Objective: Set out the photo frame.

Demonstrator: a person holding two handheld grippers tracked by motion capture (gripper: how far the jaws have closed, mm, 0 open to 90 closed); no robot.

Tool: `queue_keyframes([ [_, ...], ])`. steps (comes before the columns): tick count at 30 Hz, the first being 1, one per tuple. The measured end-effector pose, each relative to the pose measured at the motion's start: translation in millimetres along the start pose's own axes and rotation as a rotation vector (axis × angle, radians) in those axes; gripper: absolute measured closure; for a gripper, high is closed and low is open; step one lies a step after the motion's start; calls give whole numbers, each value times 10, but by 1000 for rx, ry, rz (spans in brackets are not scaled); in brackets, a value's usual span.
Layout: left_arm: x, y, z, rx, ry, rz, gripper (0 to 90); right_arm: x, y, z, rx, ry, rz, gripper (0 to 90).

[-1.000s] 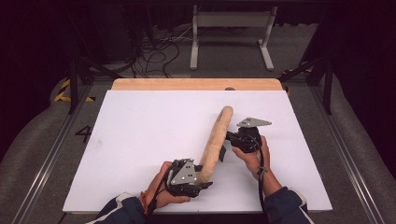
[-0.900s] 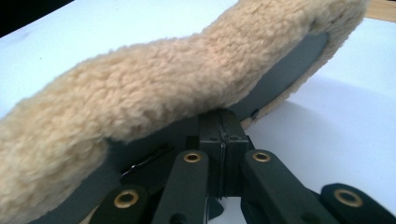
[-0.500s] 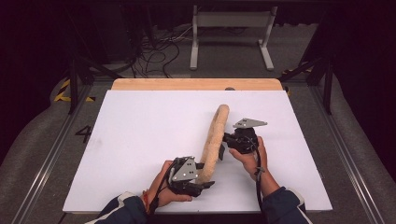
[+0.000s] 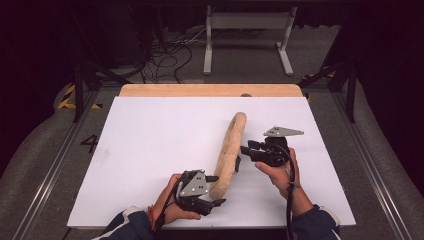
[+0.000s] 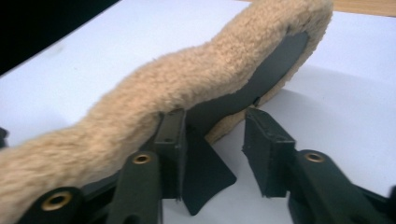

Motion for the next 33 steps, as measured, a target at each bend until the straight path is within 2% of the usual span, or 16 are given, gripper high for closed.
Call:
queue_keyframes([
  [5, 123, -50, 11, -17, 2, 13, 298, 87, 71, 95, 0, -1, -20, 523],
  [7, 214, -105, 20, -27, 11, 22, 275, 117, 118, 159, -10, -2, -35, 458],
  [11, 393, -257, 58, -20, 37, 62, 258, 98, 197, 285, -40, 15, -56, 366],
  [13, 483, -353, 87, 2, 36, 76, 264, 56, 226, 319, -62, 24, -52, 327],
  [14, 483, -353, 87, 2, 36, 76, 274, 24, 233, 328, -80, 20, -42, 299],
  [15, 571, -460, 109, 21, 41, 97, 274, -25, 239, 334, -99, 10, -25, 286],
  [17, 638, -549, 135, 22, 58, 120, 273, -98, 239, 333, -126, 4, 1, 265],
  [18, 638, -549, 135, 22, 58, 120, 272, -98, 239, 333, -126, 4, 1, 265],
  [22, 756, -706, 250, 74, 48, 154, 274, -314, 235, 261, -210, -13, 59, 257],
  [23, 774, -721, 270, 75, 50, 157, 275, -355, 233, 241, -220, -20, 76, 271],
  [28, 808, -756, 309, 90, 55, 167, 275, -448, 264, 168, -234, -1, 121, 314],
  [31, 795, -767, 326, 82, 50, 178, 276, -459, 284, 166, -236, 14, 139, 331],
  [32, 789, -772, 322, 82, 49, 186, 276, -451, 283, 166, -237, 24, 144, 374],
  [33, 778, -774, 318, 79, 46, 188, 276, -451, 283, 166, -237, 24, 144, 374],
])
Point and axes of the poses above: each handheld gripper's, and its own axes: x roughly backward along the jaws, y roughly out of its top, z roughly to its left, the point moved 2 cm from there along -x, roughly forward along the jaws, and after that the axes turned 15 degrees about y, right-handed, at the moved point
